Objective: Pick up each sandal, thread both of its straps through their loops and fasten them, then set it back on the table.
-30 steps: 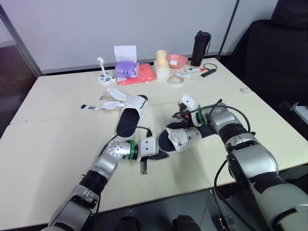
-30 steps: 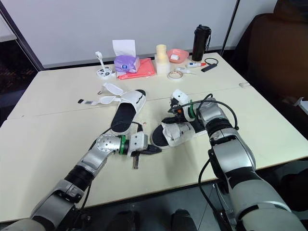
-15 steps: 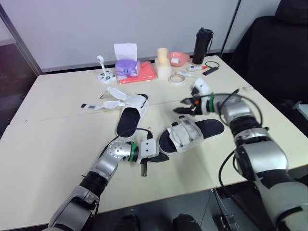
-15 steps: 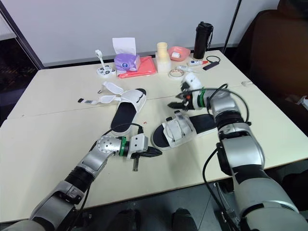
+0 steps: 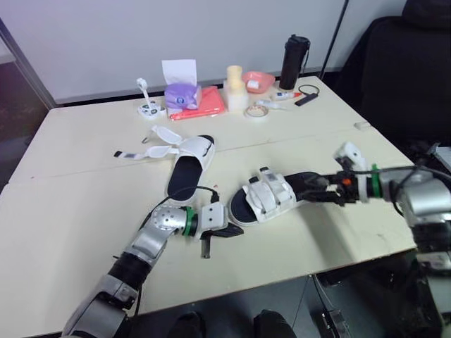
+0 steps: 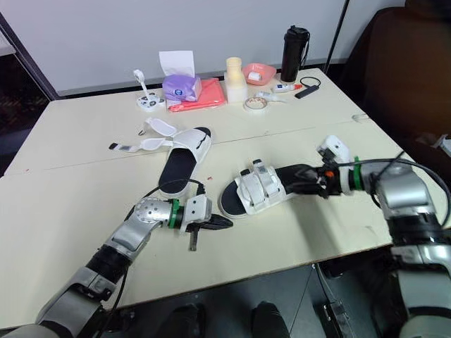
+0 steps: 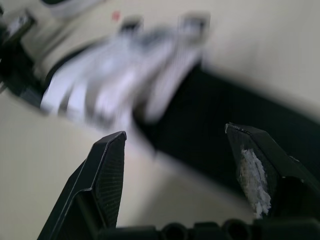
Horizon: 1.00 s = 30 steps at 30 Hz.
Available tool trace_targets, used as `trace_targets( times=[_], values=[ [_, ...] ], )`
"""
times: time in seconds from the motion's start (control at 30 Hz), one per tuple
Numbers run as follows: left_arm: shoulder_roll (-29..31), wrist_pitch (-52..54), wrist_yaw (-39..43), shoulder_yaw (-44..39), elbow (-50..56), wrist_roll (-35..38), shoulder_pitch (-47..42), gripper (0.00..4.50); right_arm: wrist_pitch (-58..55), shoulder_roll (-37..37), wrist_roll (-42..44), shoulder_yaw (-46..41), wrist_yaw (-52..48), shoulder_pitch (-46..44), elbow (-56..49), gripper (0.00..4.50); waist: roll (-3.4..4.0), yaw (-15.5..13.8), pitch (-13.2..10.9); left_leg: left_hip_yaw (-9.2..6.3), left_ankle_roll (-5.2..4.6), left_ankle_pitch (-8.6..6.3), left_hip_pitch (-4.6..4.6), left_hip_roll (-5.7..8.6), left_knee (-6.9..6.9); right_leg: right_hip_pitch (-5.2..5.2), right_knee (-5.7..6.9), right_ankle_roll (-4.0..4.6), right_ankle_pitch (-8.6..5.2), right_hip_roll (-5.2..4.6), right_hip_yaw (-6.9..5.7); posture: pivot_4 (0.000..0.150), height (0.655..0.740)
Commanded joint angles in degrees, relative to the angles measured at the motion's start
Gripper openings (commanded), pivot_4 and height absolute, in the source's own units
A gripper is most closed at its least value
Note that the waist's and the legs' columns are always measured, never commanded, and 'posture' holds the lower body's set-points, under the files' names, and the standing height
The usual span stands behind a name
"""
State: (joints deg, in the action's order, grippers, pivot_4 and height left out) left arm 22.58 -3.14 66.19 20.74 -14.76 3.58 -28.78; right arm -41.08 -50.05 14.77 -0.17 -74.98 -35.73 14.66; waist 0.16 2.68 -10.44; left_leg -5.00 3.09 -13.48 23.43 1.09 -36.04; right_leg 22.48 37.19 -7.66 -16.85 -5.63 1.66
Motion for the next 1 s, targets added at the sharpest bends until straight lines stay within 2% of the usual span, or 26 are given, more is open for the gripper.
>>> trace_targets(
  times=[0.03,0.17,0.3,0.47,0.67,0.9,1.0],
  values=[
    [2.84,3.23,0.98,-3.05,7.74,3.31,1.56,0.00,1.12,-0.78,2.31,-2.00,-0.20,-0.64,-2.46,3.40,-0.01,-0.03,-0.02,0.01,0.00,0.00,0.00,0.00,0.00,-0.01,0.00,0.00,0.00,0.00,0.00,0.150,0.7400],
    [5.72,7.87,0.83,-5.46,14.89,6.47,3.42,0.00,4.88,0.72,1.05,-1.25,2.35,-3.62,2.85,3.40,-0.04,-0.32,-0.05,0.01,0.00,0.00,0.00,0.00,-0.09,-0.11,-0.05,0.00,0.00,0.00,-0.01,0.150,0.7400],
    [7.59,11.38,-0.31,-7.82,19.18,8.45,3.92,0.00,1.87,1.33,2.18,0.50,0.43,-7.00,7.52,3.40,-0.09,-0.80,-0.08,0.02,0.01,0.00,0.01,0.00,-0.09,-0.15,-0.12,0.00,0.00,-0.01,-0.01,0.150,0.7400],
    [7.93,12.63,-2.01,-9.12,19.29,8.93,3.45,0.00,-1.85,2.31,3.72,2.50,-2.88,-8.96,8.93,3.40,-0.09,-0.78,-0.09,0.02,0.00,0.00,0.02,0.00,-0.04,-0.11,-0.14,0.00,0.00,-0.01,-0.01,0.150,0.7400],
    [7.35,11.59,-3.67,-9.16,17.80,8.41,3.16,0.00,-11.87,3.49,6.07,3.81,-6.13,-16.31,14.65,3.40,-0.08,-0.48,-0.09,0.03,0.01,0.00,0.02,0.00,-0.08,-0.10,-0.11,0.00,0.00,-0.01,-0.01,0.150,0.7400],
    [6.55,11.53,-4.63,-8.49,18.34,8.26,3.69,0.00,-11.81,3.99,3.95,7.01,-8.54,-20.06,20.98,3.40,-0.08,-0.71,-0.09,0.03,0.01,0.00,0.03,0.00,-0.06,-0.10,-0.14,0.00,0.00,-0.01,-0.02,0.150,0.7400],
    [6.43,11.45,-4.95,-8.36,18.60,8.21,4.00,0.00,-11.10,3.97,3.77,7.35,-8.91,-20.61,21.70,2.62,-0.08,-0.62,-0.09,0.05,0.01,0.00,0.04,0.00,-0.07,-0.09,-0.13,0.00,0.00,-0.01,-0.01,0.150,0.7400]
  ],
)
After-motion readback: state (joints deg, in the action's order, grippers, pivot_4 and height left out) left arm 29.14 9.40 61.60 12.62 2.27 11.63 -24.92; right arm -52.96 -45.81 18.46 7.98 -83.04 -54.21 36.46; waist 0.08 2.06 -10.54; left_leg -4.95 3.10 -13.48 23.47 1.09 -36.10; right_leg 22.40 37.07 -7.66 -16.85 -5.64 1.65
